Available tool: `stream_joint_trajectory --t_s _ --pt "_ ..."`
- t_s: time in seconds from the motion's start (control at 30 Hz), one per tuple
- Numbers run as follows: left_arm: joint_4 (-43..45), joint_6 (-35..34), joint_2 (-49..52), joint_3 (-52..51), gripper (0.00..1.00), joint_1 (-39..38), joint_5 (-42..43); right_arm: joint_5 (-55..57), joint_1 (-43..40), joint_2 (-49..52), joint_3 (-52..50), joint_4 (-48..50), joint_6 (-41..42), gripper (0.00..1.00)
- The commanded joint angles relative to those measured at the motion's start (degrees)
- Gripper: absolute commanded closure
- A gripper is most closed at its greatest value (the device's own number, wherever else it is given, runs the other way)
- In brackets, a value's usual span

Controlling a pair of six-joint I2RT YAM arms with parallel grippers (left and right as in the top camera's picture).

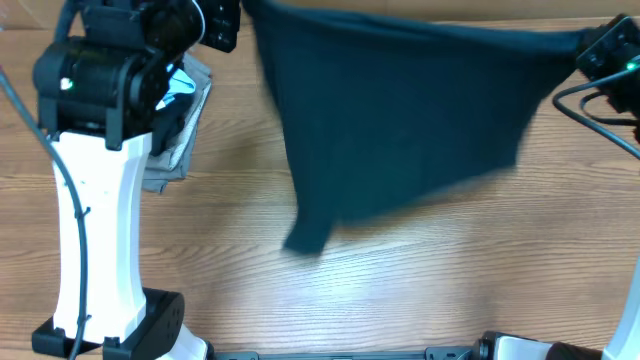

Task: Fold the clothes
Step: 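Shake the lifted shirt out and lay it back down with both grippers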

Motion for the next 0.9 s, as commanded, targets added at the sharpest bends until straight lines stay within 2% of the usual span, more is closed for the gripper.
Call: stream_joint_trajectory --t_s 0.0,0.13,0.17,0.27,0.37,0.5,0.67,0.87 --pt "-2.4 2.21 -3.93 4.46 0.96 0.24 3.82 0.63 -3.21 -2.32 1.68 -1.14 -0.48 0.96" --pt "-13.7 1.68 -2.51 3.87 0.96 0.26 3.67 0.83 -5.9 -0.83 1.6 -8.57 -0.5 0.96" --pt "-18.32 0.9 -1.01 3.74 0.96 0.26 1.31 0.83 -6.56 0.55 1.22 -11.45 -1.77 0.96" --pt "-24.85 -2.03 2.29 3.72 0.96 0.26 -2.95 0.72 -6.6 3.13 -0.46 -15.41 -4.48 0.96" --pt "-33.57 -5.46 7.65 3.69 0.96 0.31 -3.56 -0.5 -6.36 6.56 -7.23 -18.12 -7.76 0.96" --pt "-34.18 -7.34 10.73 -1.25 0.96 0.02 -1.27 -3.08 -6.38 7.65 -18.69 -16.85 -10.38 0.96" --pt "-34.21 -9.05 10.62 -12.66 0.96 -0.7 -1.44 -3.3 -6.38 7.63 -30.38 -15.26 -12.07 0.96" --pt "-34.21 -10.8 5.07 -29.49 0.96 -0.98 -1.88 -3.26 -6.38 7.63 -36.52 -17.94 -14.1 0.96"
